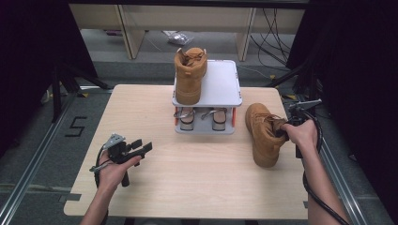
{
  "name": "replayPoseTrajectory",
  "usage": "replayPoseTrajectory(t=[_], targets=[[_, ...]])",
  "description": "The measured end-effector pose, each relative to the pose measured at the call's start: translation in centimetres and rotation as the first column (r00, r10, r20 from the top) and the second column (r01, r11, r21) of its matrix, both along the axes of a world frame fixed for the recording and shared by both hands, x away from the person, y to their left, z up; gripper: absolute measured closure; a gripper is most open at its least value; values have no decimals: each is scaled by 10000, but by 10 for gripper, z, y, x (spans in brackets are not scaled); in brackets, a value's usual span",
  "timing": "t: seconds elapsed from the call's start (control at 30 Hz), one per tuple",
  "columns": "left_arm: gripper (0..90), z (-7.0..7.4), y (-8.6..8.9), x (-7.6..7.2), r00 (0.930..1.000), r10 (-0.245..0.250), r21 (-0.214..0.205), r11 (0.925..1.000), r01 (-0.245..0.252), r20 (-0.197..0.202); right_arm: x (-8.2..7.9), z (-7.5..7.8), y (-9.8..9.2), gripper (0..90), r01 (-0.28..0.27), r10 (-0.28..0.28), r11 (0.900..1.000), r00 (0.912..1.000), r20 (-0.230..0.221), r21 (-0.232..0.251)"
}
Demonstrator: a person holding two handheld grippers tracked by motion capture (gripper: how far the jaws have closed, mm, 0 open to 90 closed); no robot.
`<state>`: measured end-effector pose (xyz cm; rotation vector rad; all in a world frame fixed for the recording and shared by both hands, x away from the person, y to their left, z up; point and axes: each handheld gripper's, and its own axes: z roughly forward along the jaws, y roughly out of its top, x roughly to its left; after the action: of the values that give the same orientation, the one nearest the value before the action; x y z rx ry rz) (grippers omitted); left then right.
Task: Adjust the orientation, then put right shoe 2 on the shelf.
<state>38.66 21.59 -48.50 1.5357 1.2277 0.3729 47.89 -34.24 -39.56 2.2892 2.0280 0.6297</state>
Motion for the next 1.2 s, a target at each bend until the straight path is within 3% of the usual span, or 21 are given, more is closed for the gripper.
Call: replayPoseTrajectory(t=[0.1,0.13,0.2,0.37,0.47,0.6,0.63,0.67,0.7,0.73,0.77,0.8,0.87,0.93,1.07,1.1,1.2], targets=[[442,1,-1,1,10000,-39,-29,10000,39,44,0,-2,-8,838,-59,52,9995,9997,244,316],[442,1,-1,2,10000,-63,-72,10000,64,51,0,-1,-8,839,189,-195,9987,9997,119,478],[442,2,-1,3,10000,-75,-83,9999,76,56,-1,-3,-10,841,103,-122,9988,9992,380,481],[442,2,0,4,10000,-10,-62,10000,10,41,-1,1,-9,843,303,-307,9976,9995,58,619],[442,2,1,3,10000,0,-111,9999,1,71,-2,2,-9,843,369,-379,9962,9992,111,793],[441,2,1,3,10000,-39,-149,9999,40,82,-3,-1,-13,843,88,-121,9976,9988,469,688],[441,2,0,3,10000,-5,-100,9999,5,30,-4,1,-12,842,369,-395,9944,9989,242,988],[441,2,0,3,10000,-21,-75,10000,22,49,-5,-1,-15,842,125,-162,9967,9988,464,798],[441,2,0,2,10000,-35,-94,9999,35,34,-5,1,-13,842,539,-558,9923,9983,140,1116],[441,2,0,2,10000,-75,-89,9999,76,44,-6,-2,-17,842,144,-196,9946,9986,499,1026],[441,1,0,2,9999,-106,-97,9999,107,59,-7,0,-17,842,343,-396,9921,9983,421,1204],[441,1,0,1,10000,-38,-59,10000,38,27,-7,-2,-22,842,-95,26,9953,9974,718,968],[441,1,1,0,10000,-2,-71,10000,2,29,-8,2,-19,841,466,-503,9904,9984,257,1304],[441,2,2,0,10000,76,-65,9999,-76,41,-8,2,-20,841,277,-343,9924,9980,530,1201],[441,3,4,0,9999,132,-54,9999,-132,71,-9,6,-20,841,385,-441,9911,9981,420,1272],[441,3,4,1,9999,154,-89,9998,-154,78,-9,4,-21,842,185,-271,9922,9972,690,1232],[441,6,4,1,9998,148,-86,9999,-147,159,-10,7,-19,841,465,-564,9885,9962,659,1441]])
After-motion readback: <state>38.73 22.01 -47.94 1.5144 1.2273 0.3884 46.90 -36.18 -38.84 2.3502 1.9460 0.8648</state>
